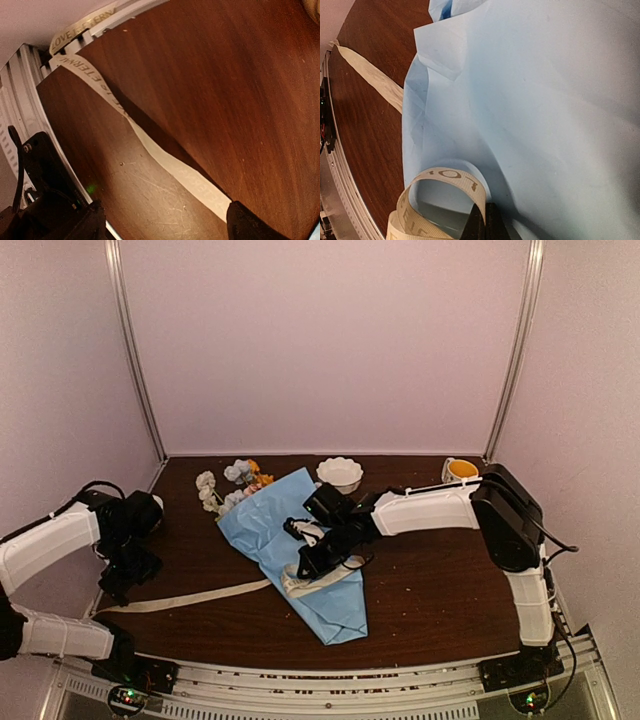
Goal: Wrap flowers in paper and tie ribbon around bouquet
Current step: Pick up the left side of the ribbon at the corner of the board.
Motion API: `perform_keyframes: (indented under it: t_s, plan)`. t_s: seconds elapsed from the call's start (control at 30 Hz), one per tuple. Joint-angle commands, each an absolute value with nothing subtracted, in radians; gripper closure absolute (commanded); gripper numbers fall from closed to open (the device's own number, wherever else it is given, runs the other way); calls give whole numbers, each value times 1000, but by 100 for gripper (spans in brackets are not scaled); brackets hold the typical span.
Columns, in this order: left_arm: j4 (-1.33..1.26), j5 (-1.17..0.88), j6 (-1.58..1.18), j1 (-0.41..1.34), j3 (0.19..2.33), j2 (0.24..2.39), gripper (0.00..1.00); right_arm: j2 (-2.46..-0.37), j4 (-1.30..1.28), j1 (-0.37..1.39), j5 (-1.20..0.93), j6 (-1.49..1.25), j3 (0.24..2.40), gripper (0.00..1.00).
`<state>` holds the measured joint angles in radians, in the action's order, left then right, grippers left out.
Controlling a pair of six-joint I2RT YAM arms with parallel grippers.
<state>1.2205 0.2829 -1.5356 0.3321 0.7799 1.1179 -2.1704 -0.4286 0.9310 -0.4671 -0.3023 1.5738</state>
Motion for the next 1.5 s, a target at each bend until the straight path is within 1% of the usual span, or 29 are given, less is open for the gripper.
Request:
perform_keyframes:
  t_s: [0.0,0.07,0.23,0.3,0.5,0.53,0.6,0.67,0.8,0.83,0.9,0.93,1.03,1.3,1.47]
  plan:
    - [1224,281,-1677,211,726,1126,14,-2110,-399,931,-457,-299,1533,100]
    - [1181,225,-1690,150,674,1120,15,-2102,-387,931,-460,-302,1516,100]
    - [1044,199,-1750,109,598,1135,13,-2101,-378,932,-477,-305,1507,100]
    - [997,175,-1726,75,591,1181,13,-2103,-382,932,-484,-302,1508,100]
    - [970,155,-1621,8,639,1389,12,-2097,-397,932,-473,-287,1506,100]
    - [972,156,-1614,3,650,1397,14,-2097,-399,930,-474,-287,1506,100]
    - [963,164,-1623,3,645,1394,25,-2098,-397,930,-477,-288,1507,100]
    - [953,148,-1639,3,627,1378,42,-2099,-401,930,-481,-288,1511,100]
    - [919,125,-1648,2,583,1340,85,-2103,-415,930,-478,-281,1523,100]
    - [915,126,-1651,2,576,1331,90,-2104,-418,930,-479,-278,1527,100]
    - [902,124,-1644,2,568,1316,97,-2105,-423,930,-480,-277,1531,100]
    - [893,118,-1630,3,567,1307,100,-2106,-425,930,-481,-276,1532,100]
    - [878,110,-1593,5,586,1269,100,-2103,-426,930,-482,-277,1531,100]
    - [907,196,-1573,28,613,1083,100,-2101,-423,929,-481,-297,1539,100]
    - [877,260,-1500,107,685,1027,100,-2104,-416,928,-494,-312,1539,100]
